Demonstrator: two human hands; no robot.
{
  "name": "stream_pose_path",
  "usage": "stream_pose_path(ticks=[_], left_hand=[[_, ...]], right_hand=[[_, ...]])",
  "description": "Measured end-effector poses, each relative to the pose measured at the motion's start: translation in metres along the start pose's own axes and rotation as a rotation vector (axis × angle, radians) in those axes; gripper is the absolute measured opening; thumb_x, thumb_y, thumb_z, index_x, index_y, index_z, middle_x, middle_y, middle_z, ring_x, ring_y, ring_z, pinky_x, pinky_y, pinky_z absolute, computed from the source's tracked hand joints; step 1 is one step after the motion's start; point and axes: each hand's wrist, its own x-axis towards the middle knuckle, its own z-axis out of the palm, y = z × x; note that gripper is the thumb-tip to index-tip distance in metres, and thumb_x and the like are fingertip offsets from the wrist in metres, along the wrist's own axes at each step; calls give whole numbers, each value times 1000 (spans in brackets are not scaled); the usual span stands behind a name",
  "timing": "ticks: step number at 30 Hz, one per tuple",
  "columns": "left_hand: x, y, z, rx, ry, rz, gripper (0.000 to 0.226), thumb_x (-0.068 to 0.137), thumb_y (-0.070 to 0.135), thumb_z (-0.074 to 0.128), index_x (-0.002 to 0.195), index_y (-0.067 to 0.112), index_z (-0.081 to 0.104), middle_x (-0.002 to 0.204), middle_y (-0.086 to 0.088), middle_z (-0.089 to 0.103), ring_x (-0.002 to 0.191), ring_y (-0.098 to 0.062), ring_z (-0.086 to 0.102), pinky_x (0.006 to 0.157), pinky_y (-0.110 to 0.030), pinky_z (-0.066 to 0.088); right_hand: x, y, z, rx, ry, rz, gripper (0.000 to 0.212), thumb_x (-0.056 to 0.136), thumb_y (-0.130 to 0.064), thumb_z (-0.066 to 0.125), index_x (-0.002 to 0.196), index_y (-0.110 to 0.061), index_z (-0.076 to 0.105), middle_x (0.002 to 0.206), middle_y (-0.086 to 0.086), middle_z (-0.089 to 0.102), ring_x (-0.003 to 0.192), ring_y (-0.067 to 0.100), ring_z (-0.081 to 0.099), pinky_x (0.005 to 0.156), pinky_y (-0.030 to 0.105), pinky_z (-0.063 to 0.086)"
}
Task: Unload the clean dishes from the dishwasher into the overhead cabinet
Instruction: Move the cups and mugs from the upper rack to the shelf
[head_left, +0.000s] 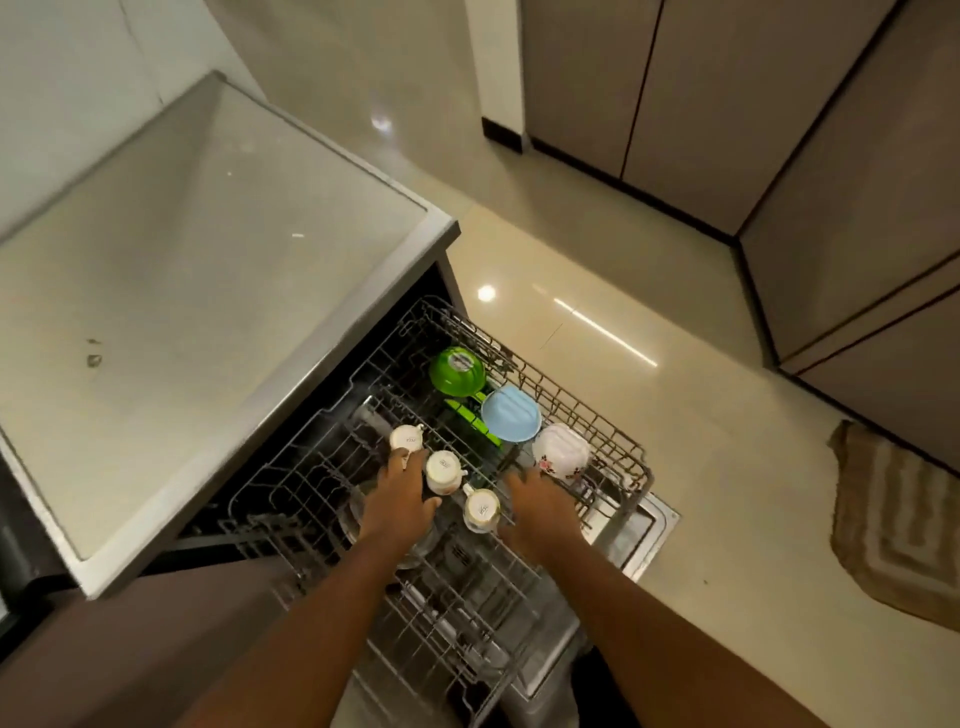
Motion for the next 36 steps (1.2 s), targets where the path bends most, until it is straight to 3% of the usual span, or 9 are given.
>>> stream_pose_path(ticks=[4, 8, 16, 20, 24, 28, 31, 34, 36], left_hand=[[40, 1, 45, -112, -85, 3, 81, 84, 22, 72, 150, 21, 25, 159, -6, 10, 139, -31, 36, 104, -47, 43], [56, 4, 85, -69, -31, -54, 74, 89, 24, 64, 150, 26, 23, 158, -4, 3, 144, -29, 24, 105, -45, 43], [62, 0, 92, -128, 109, -35, 66, 87, 2, 59, 145, 22, 35, 150, -4, 25, 135, -26, 40, 101, -40, 47], [28, 6, 72, -257, 218, 5, 60, 89, 9, 60, 144, 21, 38, 150, -3, 28, 134, -24, 43, 98, -38, 50], [-23, 9, 49, -414, 295, -65, 58, 92, 21, 63, 144, 22, 38, 136, 0, 38, 118, -19, 51, 91, -34, 52], [-77, 3, 39, -502, 359, -156, 59, 89, 13, 66, 142, 19, 42, 133, -1, 37, 106, -15, 52, 83, -27, 51], [-116, -6, 32, -484, 406, -184, 58, 86, 7, 69, 139, 15, 47, 129, -4, 40, 99, -12, 51, 78, -27, 51], [-159, -22, 22, -524, 462, -220, 56, 84, 6, 70, 136, 13, 49, 123, -5, 43, 102, -22, 55, 82, -35, 51], [-181, -29, 17, -547, 515, -231, 54, 88, 11, 67, 138, 13, 47, 124, -5, 42, 103, -24, 55, 80, -32, 48]], right_hand=[[43, 6, 27, -90, -7, -112, 77, 81, -50, 70, 144, -20, 37, 139, 10, 46, 125, 32, 46, 91, 44, 49], [58, 4, 53, -94, -125, -264, 79, 80, -40, 73, 146, -22, 35, 141, 9, 46, 124, 30, 48, 91, 43, 51], [67, 8, 70, 37, -74, -263, 64, 86, -24, 66, 143, -23, 38, 127, 9, 57, 105, 31, 62, 79, 37, 50], [44, 14, 64, 141, 14, -277, 60, 82, -35, 71, 135, -30, 44, 122, 0, 59, 99, 21, 62, 75, 30, 48], [12, 16, 41, 207, 87, -243, 58, 76, -42, 73, 129, -32, 52, 113, -5, 61, 95, 17, 61, 69, 25, 44], [-17, 18, 28, 282, 124, -210, 58, 74, -42, 73, 128, -30, 56, 110, -3, 58, 92, 17, 59, 70, 22, 40], [-38, 9, 20, 342, 112, -195, 55, 74, -40, 75, 125, -34, 55, 111, -6, 50, 90, 15, 60, 70, 24, 48], [-67, -14, 13, 357, 139, -259, 56, 74, -41, 75, 125, -38, 50, 112, -7, 47, 90, 14, 62, 75, 29, 58], [-80, -26, 11, 358, 155, -305, 58, 77, -41, 73, 129, -40, 48, 113, -8, 45, 90, 10, 60, 76, 25, 58]])
